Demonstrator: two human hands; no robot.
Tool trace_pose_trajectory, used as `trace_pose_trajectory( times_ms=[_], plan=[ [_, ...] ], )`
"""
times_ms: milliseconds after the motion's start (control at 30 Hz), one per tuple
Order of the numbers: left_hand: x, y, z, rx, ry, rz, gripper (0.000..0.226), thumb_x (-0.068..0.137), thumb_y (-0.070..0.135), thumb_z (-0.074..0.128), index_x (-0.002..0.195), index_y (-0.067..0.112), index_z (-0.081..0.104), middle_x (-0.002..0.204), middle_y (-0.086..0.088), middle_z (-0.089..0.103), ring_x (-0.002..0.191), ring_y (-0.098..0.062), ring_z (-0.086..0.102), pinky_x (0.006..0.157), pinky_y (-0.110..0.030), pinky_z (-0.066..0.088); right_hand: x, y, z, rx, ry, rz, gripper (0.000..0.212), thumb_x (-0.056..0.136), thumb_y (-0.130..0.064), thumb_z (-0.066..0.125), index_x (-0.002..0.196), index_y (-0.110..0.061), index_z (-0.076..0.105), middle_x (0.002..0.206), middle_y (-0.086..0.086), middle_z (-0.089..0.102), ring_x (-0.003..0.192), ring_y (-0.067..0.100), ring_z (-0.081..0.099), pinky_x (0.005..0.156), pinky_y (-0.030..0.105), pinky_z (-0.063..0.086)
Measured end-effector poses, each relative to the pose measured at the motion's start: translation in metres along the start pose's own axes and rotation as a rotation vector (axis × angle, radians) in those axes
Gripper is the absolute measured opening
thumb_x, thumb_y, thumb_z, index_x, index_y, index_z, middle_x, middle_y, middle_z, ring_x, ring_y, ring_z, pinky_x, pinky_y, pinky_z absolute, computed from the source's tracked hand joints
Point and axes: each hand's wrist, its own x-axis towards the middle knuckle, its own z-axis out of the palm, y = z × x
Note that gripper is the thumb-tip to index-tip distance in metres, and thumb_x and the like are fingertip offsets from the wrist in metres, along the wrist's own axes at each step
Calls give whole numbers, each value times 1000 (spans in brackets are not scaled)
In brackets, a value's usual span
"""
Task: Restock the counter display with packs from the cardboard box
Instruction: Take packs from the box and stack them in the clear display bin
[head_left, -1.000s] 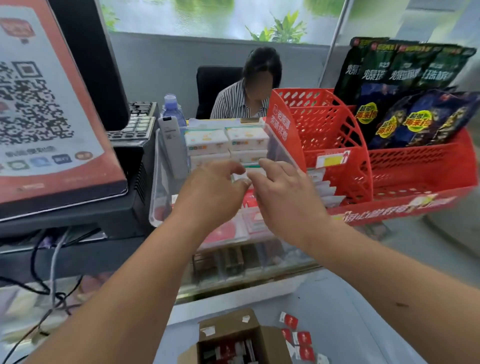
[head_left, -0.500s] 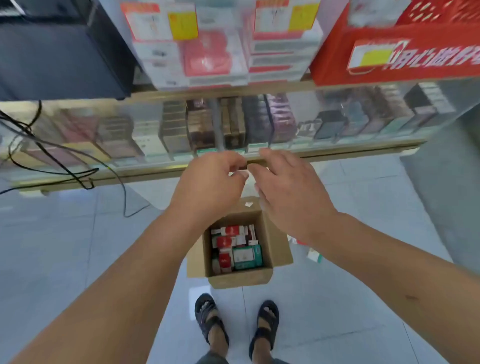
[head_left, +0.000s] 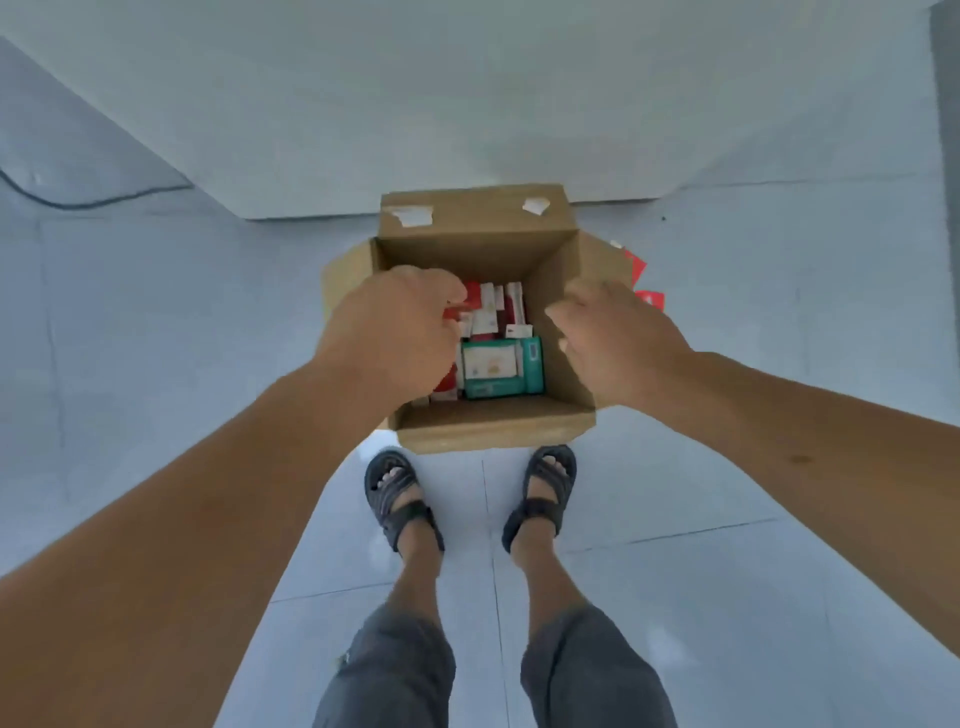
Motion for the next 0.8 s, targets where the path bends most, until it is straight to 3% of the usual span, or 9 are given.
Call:
trace_pose_trajectory(
  times_ms=[67,167,367,500,600,800],
  plan=[
    [22,-14,37,42,-28,-6,29,98,21,46,124,25,58,122,-3,60,93,-19,53,77,-32,48,34,-3,48,-16,-105,-38,24,90,-9,55,114,-12,56,110,10,48,97,30,52,73,41,51],
    [52,-29,88,56,-87,-9,36,97,21,52,132,26,54,131,-5,55,113,-25,55,90,-36,49,77,-7,108,-39,-264,-68,39,91,-11,56,130,-11,53,116,13,49,103,31,53,79,40,53],
    [104,-43,176,55,-214,-13,38,93,20,58,130,29,52,124,-1,57,108,-20,56,90,-38,54,160,-9,207,-147,-512,37,54,94,-28,59,143,-9,44,136,19,46,122,35,48,94,42,48],
    [123,-54,210,50,-261,-49,39,93,21,60,130,28,52,127,-4,53,110,-23,56,90,-41,54,188,-10,255,-390,-482,113,59,97,-41,48,146,-10,39,142,16,46,130,36,36,105,46,30],
    [126,-62,217,23,-284,-87,37,95,25,56,132,28,52,130,-4,51,115,-23,53,93,-41,52,195,-9,268,-442,-425,89,47,95,-38,51,137,-15,51,136,14,52,127,35,40,106,47,28],
    [132,-58,209,41,-260,-97,39,97,28,54,135,26,50,131,-5,51,116,-23,52,94,-40,51,200,-18,264,-1,-384,154,53,96,-22,54,143,-4,39,139,24,37,123,43,41,97,49,44]
  ],
)
